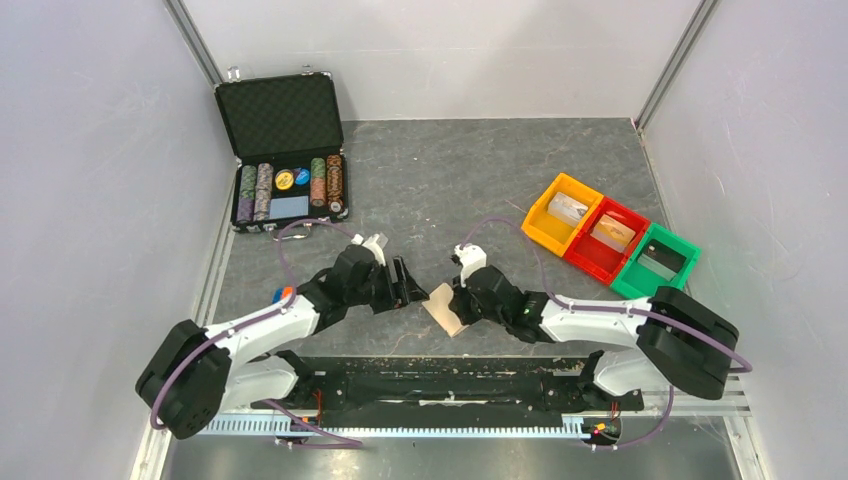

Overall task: Take the credit cards out of the card holder
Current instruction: Open the card holder at the center of the board.

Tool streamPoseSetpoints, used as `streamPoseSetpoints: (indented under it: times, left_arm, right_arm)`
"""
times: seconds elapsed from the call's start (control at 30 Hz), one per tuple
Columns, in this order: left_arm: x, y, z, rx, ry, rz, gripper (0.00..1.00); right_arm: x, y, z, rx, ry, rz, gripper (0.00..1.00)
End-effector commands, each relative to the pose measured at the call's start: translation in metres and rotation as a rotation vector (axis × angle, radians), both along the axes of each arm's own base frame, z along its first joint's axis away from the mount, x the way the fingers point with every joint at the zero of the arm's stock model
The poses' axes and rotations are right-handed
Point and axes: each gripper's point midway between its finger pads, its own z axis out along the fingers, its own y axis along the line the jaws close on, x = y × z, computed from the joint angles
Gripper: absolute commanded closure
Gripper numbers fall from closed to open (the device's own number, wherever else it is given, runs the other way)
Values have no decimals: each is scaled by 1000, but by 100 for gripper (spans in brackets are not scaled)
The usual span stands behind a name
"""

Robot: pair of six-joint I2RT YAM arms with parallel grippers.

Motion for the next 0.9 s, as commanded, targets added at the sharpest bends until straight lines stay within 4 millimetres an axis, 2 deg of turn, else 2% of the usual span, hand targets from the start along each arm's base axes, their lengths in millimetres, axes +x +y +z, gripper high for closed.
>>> streamPoseSetpoints:
  times: [0.0,0.17,0.27,0.5,0.67,0.8,0.87]
  left_arm:
    - [1,-14,7,-65,-17,-8,20]
    - [-1,-13,-3,-39,-8,-8,19]
    - [-1,-13,-6,-33,-3,-6,20]
    - [9,4,6,20,-76,73,21]
    - [14,23,15,62,-120,149,21]
    - [13,28,18,50,-134,183,21]
    - [12,29,19,51,-133,182,21]
  right_arm:
    - [1,15,29,221,18,-50,100]
    - [3,10,33,271,19,-73,100]
    - [7,11,29,153,-5,-10,100]
    - [18,3,23,-47,-89,6,78]
    - [20,8,16,-172,-129,34,73]
    - [18,12,5,-238,-135,55,68]
    - [17,3,-5,-318,-139,42,65]
